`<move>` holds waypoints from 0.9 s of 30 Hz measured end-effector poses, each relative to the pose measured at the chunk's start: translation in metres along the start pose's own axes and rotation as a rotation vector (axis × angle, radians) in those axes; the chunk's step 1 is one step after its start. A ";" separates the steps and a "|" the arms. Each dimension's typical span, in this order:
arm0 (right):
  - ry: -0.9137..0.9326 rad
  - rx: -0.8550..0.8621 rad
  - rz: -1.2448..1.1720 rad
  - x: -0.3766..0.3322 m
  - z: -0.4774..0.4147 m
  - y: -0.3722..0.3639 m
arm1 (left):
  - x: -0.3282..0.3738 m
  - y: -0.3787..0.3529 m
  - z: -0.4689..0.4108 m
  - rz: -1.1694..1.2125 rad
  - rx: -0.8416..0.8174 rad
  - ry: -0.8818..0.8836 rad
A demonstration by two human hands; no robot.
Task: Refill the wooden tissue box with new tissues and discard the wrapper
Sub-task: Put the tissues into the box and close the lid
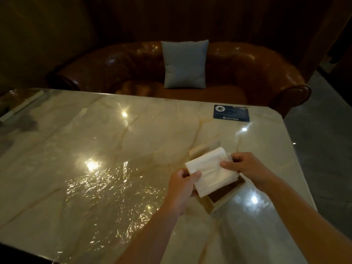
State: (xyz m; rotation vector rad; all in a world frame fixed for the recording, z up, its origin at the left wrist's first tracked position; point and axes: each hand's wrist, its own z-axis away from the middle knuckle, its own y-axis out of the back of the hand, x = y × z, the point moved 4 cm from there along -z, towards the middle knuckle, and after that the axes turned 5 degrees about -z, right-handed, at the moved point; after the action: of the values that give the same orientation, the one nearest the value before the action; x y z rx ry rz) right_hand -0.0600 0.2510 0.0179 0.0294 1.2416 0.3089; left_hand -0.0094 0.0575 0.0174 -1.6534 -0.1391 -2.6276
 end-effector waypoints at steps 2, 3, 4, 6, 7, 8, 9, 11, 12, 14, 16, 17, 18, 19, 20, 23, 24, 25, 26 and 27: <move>-0.017 0.006 0.053 0.001 -0.007 0.005 | -0.001 -0.006 -0.001 0.008 0.015 0.046; -0.025 0.014 0.073 0.002 -0.010 0.007 | -0.001 -0.009 -0.001 0.010 0.022 0.063; -0.031 0.018 0.089 0.003 -0.013 0.009 | -0.001 -0.012 -0.001 0.010 0.034 0.074; -0.035 0.007 0.120 0.006 -0.017 0.013 | -0.003 -0.017 -0.003 -0.029 0.082 0.067; -0.040 0.003 0.134 0.009 -0.019 0.015 | -0.004 -0.019 -0.003 -0.065 0.113 0.057; -0.051 0.003 0.146 0.011 -0.020 0.017 | -0.005 -0.021 -0.003 -0.092 0.144 0.050; -0.063 0.005 0.159 0.013 -0.021 0.019 | -0.007 -0.023 -0.004 -0.109 0.173 0.050; -0.077 0.001 0.190 0.015 -0.022 0.020 | -0.012 -0.026 -0.005 -0.139 0.218 0.057; -0.072 -0.001 0.212 0.015 -0.024 0.020 | -0.015 -0.027 -0.006 -0.159 0.238 0.058; -0.056 -0.006 0.277 0.016 -0.026 0.018 | -0.019 -0.031 -0.007 -0.254 0.281 0.035; -0.043 -0.011 0.369 0.017 -0.028 0.016 | -0.023 -0.033 -0.009 -0.442 0.352 0.018; -0.038 -0.013 0.426 0.017 -0.029 0.014 | -0.024 -0.033 -0.009 -0.540 0.391 0.019; -0.031 -0.007 0.485 0.018 -0.030 0.013 | -0.024 -0.033 -0.009 -0.625 0.418 0.014; -0.013 0.006 0.545 0.018 -0.031 0.012 | -0.025 -0.034 -0.009 -0.692 0.429 0.009; 0.012 0.023 0.599 0.017 -0.032 0.011 | -0.025 -0.035 -0.009 -0.746 0.431 0.003; 0.110 0.065 0.752 0.017 -0.033 0.006 | -0.026 -0.037 -0.008 -0.887 0.441 -0.012; 0.143 0.063 0.814 0.017 -0.033 0.004 | -0.025 -0.039 -0.007 -0.946 0.454 -0.032; 0.173 0.054 0.880 0.017 -0.033 0.002 | -0.023 -0.041 -0.006 -1.014 0.479 -0.066; 0.198 0.044 0.941 0.018 -0.034 0.000 | -0.021 -0.043 -0.005 -1.077 0.508 -0.108; 0.214 0.036 0.993 0.019 -0.035 -0.002 | -0.020 -0.046 -0.003 -1.123 0.535 -0.146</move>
State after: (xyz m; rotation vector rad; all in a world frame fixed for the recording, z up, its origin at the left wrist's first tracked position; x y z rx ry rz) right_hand -0.0871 0.2488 -0.0121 0.6710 1.3700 1.1692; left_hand -0.0072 0.1023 -0.0046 -1.8140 -2.0786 -2.5426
